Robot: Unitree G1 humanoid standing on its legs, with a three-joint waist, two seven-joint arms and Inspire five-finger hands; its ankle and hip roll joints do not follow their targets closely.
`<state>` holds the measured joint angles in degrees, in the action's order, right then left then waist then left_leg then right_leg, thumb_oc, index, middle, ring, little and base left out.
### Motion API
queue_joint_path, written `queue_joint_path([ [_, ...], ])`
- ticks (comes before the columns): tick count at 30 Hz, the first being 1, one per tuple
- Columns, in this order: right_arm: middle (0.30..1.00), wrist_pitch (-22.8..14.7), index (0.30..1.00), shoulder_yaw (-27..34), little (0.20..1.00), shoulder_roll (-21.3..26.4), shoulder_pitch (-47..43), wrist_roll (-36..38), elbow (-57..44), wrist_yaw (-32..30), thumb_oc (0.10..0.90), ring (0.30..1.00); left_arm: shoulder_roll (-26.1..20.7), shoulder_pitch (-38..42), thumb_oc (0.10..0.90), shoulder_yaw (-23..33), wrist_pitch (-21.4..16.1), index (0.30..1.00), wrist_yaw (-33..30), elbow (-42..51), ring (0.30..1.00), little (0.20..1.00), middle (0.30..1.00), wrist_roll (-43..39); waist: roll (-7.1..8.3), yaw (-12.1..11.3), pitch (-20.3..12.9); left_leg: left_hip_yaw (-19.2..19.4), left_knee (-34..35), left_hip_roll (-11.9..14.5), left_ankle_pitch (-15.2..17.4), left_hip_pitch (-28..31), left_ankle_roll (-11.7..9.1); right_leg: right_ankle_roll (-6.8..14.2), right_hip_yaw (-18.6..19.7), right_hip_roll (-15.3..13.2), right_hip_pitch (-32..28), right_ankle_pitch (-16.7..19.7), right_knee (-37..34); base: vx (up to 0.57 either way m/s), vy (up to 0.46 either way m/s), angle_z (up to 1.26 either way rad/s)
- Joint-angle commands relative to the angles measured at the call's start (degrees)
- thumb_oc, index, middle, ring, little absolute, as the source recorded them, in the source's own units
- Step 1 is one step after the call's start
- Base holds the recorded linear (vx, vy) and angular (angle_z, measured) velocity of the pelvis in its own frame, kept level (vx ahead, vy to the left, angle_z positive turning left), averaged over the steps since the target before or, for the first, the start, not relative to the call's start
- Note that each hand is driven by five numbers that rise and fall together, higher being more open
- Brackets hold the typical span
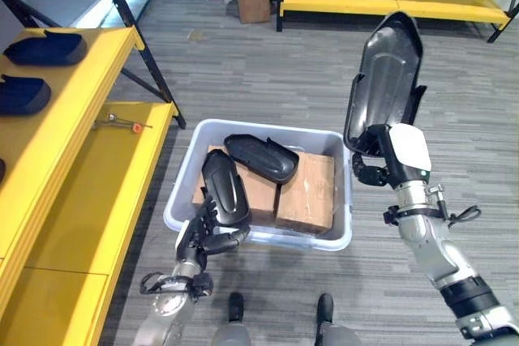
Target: Move parts from the plastic box to the shelf.
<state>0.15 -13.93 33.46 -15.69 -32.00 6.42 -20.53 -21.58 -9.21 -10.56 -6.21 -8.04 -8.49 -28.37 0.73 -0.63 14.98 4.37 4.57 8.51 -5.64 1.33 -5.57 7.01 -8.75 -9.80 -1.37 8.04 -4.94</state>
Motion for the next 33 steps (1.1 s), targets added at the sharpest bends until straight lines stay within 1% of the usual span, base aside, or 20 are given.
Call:
queue_joint_path([
  [1,0.300,-4.9,0.300,0.8,0.300,3.7,-4.6,-1.7,-6.5,-1.8,0.400,0.300,-0.6,1.2,0.900,0.8,-3.5,1.000,1.0,0.5,1.000,1.000,1.000,2.1,0.31,-0.3,-8.2,1.6,-0.3,4.6,0.3,1.8,0.0,1.4,0.1,-1.1,0.2,-9.9,10.1,-0.01,-0.085,-0.08],
  [5,0.300,-5.3,0.300,-0.2,0.300,3.9,-5.5,-1.4,-6.8,-1.2,0.400,0.300,-0.4,0.9,0.900,1.2,-3.4,1.000,0.9,0.6,1.000,1.000,1.000,2.0,0.07,-0.3,-8.3,1.5,-0.8,5.4,0.0,2.3,-0.2,0.8,0.4,-0.2,0.0,-11.1,11.3,-0.01,-0.096,-0.10],
  [7,0.300,-6.4,0.300,-3.1,0.300,4.4,-8.7,-0.3,-7.3,0.3,0.400,0.300,0.1,0.0,0.900,1.8,-3.3,1.000,0.5,0.7,1.000,1.000,1.000,1.5,-0.48,-0.9,-8.2,0.5,-2.4,8.1,-2.9,2.3,-1.2,-1.0,0.3,2.7,0.2,-13.9,14.1,-0.06,-0.266,-0.11],
  [9,0.300,-6.6,0.300,-4.1,0.300,4.5,-9.8,-0.1,-7.2,0.4,0.400,0.300,0.2,-0.2,0.900,1.8,-3.2,1.000,0.5,0.8,1.000,1.000,1.000,1.4,-0.69,-0.9,-8.1,0.2,-2.5,8.8,-3.8,2.1,-1.6,-1.7,0.0,3.6,0.5,-14.5,14.9,-0.08,-0.193,-0.05],
  [10,0.300,-7.1,0.300,-5.6,0.300,4.6,-12.1,0.3,-7.3,0.5,0.400,0.300,0.3,-0.6,0.900,2.1,-3.3,1.000,0.1,1.1,1.000,1.000,1.000,1.2,-0.80,-1.7,-7.3,-0.7,-2.9,10.2,-6.5,1.1,-2.4,-2.7,-0.7,5.1,1.0,-15.5,16.1,-0.08,-0.145,0.00],
  [11,0.300,-7.1,0.300,-5.8,0.300,4.6,-12.3,0.4,-7.1,0.4,0.400,0.300,0.4,-0.6,0.900,2.2,-3.3,1.000,0.1,1.1,1.000,1.000,1.000,1.2,-0.91,-1.5,-7.3,-0.9,-2.9,10.3,-6.6,1.0,-2.5,-2.8,-0.9,5.2,1.1,-15.6,16.3,-0.18,-0.257,0.08],
  [12,0.300,-7.1,0.300,-6.8,0.300,4.6,-14.4,0.5,-7.2,0.4,0.400,0.300,0.5,-0.6,0.900,2.2,-3.2,1.000,-0.3,1.1,1.000,1.000,1.000,0.9,-0.82,-2.4,-6.2,-1.4,-3.4,11.3,-9.4,-0.8,-3.2,-3.6,-2.0,6.0,1.6,-16.3,17.0,-0.17,-0.182,0.16],
  [13,0.300,-7.1,0.300,-7.4,0.300,4.4,-15.4,0.6,-7.0,0.2,0.400,0.300,0.6,-0.5,0.900,2.2,-3.2,1.000,-0.6,0.9,1.000,1.000,1.000,0.8,-0.80,-2.7,-5.5,-1.6,-3.2,11.8,-11.8,-1.9,-3.9,-4.0,-3.1,6.3,1.9,-16.3,17.0,-0.17,-0.179,0.18],
  [15,0.300,-6.9,0.300,-8.1,0.300,4.5,-16.3,0.6,-6.6,0.2,0.400,0.300,0.7,-0.3,0.900,2.2,-3.2,1.000,-0.7,0.7,1.000,1.000,1.000,0.6,-0.65,-2.8,-5.2,-2.1,-2.7,11.9,-13.2,-3.0,-4.1,-4.3,-4.2,6.3,2.0,-16.4,16.7,-0.11,-0.094,0.36],
  [17,0.300,-6.4,0.300,-7.7,0.300,5.5,-16.5,0.5,-7.6,-0.2,0.400,0.300,0.7,0.6,0.900,2.1,-3.1,1.000,-1.0,-0.4,1.000,1.000,1.000,0.6,0.62,-2.8,-4.0,2.4,-6.1,12.0,-15.0,-6.3,-4.0,-5.0,-7.3,4.9,1.9,-15.4,15.0,-0.20,-0.145,0.55],
  [18,0.300,-6.4,0.300,-7.6,0.300,5.6,-16.5,0.5,-7.6,-0.2,0.400,0.300,0.7,0.6,0.900,2.1,-3.1,1.000,-1.0,-0.4,1.000,1.000,1.000,0.6,0.56,-2.7,-4.0,2.4,-6.2,12.0,-15.1,-6.6,-3.9,-5.0,-7.3,4.9,2.0,-15.2,14.8,-0.18,-0.135,0.54],
  [20,0.300,-6.2,0.300,-6.5,0.300,6.3,-15.1,0.0,-8.7,-0.9,0.400,0.300,0.6,1.2,0.900,1.8,-3.3,1.000,-0.9,-0.6,1.000,1.000,1.000,0.7,1.64,-2.0,-4.0,7.1,-12.7,13.4,-11.4,-6.1,-3.5,-5.6,-10.6,3.7,2.1,-14.3,13.2,-0.15,-0.127,1.23],
  [22,0.300,-6.0,0.300,-5.9,0.300,6.2,-14.4,0.1,-8.9,-1.0,0.400,0.300,0.6,1.5,0.900,1.7,-3.2,1.000,-0.7,-0.4,1.000,1.000,1.000,0.6,1.73,-1.6,-4.2,8.6,-14.7,14.1,-9.7,-5.4,-3.3,-6.0,-12.3,3.3,1.9,-14.3,12.8,-0.07,-0.066,1.11],
  [23,0.300,-5.8,0.300,-4.9,0.300,6.2,-12.8,0.6,-9.0,-1.3,0.400,0.300,0.6,2.0,0.900,1.3,-3.1,1.000,-0.6,-0.6,1.000,1.000,1.000,0.6,1.74,-1.1,-4.9,9.2,-16.5,14.5,-6.6,-3.8,-4.0,-5.7,-14.1,2.5,1.1,-15.4,13.1,-0.07,-0.029,1.08],
  [24,0.300,-5.8,0.300,-4.8,0.300,6.2,-12.6,0.6,-9.1,-1.3,0.400,0.300,0.6,2.0,0.900,1.2,-3.1,1.000,-0.6,-0.5,1.000,1.000,1.000,0.6,1.71,-1.1,-4.7,9.8,-16.6,14.6,-7.2,-4.3,-3.2,-6.0,-15.2,2.4,1.3,-14.7,13.2,0.02,0.030,1.30],
  [25,0.300,-5.7,0.300,-3.1,0.300,6.3,-9.9,0.9,-9.8,-1.2,0.400,0.300,0.6,2.3,0.900,1.2,-2.8,1.000,-0.4,-0.5,1.000,1.000,1.000,0.9,1.34,-0.4,-5.5,10.2,-16.5,14.3,-4.0,-2.0,-4.0,-5.5,-17.2,1.4,0.2,-16.0,13.9,-0.01,0.079,1.28],
  [28,0.300,-5.7,0.300,-0.9,0.300,6.4,-7.0,1.1,-11.2,-1.0,0.400,0.300,0.9,2.3,0.900,1.0,-2.5,1.000,0.0,-0.1,1.000,1.000,1.000,1.4,0.73,0.3,-6.4,12.8,-11.1,12.8,-2.5,-0.2,-3.5,-4.6,-19.9,0.0,-0.6,-15.6,14.6,0.03,0.127,1.14],
  [29,0.300,-5.7,0.300,0.3,0.300,6.7,-5.8,0.9,-11.4,-1.1,0.400,0.300,1.1,2.4,0.900,1.0,-2.4,1.000,0.3,-0.2,1.000,1.000,1.000,1.6,0.32,0.8,-6.8,15.1,-8.8,12.6,-1.9,0.1,-3.4,-4.1,-21.3,-0.8,-1.0,-15.3,14.9,0.06,0.228,0.96],
  [30,0.300,-5.7,0.300,1.4,0.300,6.6,-4.1,0.8,-11.9,-0.9,0.400,0.300,1.4,1.9,0.900,0.7,-2.5,1.000,0.6,0.1,1.000,1.000,1.000,1.9,-0.34,0.5,-7.6,14.3,-5.0,10.8,-1.5,1.4,-3.0,-3.2,-22.3,-2.0,-1.4,-14.6,15.3,0.06,0.228,0.80],
  [33,0.300,-5.5,0.300,2.3,0.300,6.5,-3.2,0.7,-12.0,-1.0,0.400,0.300,1.0,2.1,0.900,0.6,-2.4,1.000,0.6,0.4,1.000,1.000,1.000,2.4,-0.20,0.0,-8.0,13.9,-2.9,8.7,-1.5,1.8,-2.2,-1.9,-23.5,-4.3,-2.0,-13.1,15.4,0.07,0.220,0.36],
])
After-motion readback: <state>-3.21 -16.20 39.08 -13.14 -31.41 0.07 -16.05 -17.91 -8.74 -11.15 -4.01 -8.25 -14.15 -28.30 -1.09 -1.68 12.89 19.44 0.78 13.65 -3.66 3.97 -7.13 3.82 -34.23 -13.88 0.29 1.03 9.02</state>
